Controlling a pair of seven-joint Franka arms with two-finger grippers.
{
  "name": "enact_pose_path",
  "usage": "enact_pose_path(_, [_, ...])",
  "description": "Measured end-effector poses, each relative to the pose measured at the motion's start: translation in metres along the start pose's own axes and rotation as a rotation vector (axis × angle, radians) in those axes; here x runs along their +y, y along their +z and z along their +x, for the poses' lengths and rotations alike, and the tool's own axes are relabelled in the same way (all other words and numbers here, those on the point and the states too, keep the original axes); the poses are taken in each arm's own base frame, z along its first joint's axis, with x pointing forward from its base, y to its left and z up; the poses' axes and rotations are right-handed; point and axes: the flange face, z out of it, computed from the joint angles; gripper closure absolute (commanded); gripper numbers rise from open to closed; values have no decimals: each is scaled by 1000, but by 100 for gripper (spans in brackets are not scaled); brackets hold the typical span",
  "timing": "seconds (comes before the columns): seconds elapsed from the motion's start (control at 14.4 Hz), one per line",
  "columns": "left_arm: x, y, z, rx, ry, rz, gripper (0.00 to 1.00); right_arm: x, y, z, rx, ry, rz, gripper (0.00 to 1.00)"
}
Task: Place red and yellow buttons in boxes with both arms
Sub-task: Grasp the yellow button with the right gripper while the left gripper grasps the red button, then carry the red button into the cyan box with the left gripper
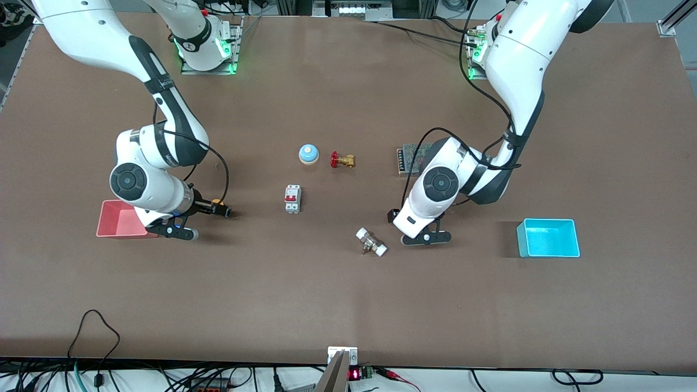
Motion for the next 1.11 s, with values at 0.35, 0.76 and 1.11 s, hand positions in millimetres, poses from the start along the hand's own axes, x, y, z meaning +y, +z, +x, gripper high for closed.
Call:
enact_pose_path(0.35, [3, 17, -15, 7, 4, -9, 74, -5, 16, 1, 1, -5, 10, 0])
enact_pose_path(0.76, [-12, -14, -1, 32, -22, 4, 84, -5, 33, 0, -20, -5, 7, 0])
enact_pose_path(1.11, [-63, -93, 30, 60, -51, 58, 83, -10, 35, -2, -25, -14, 9, 5])
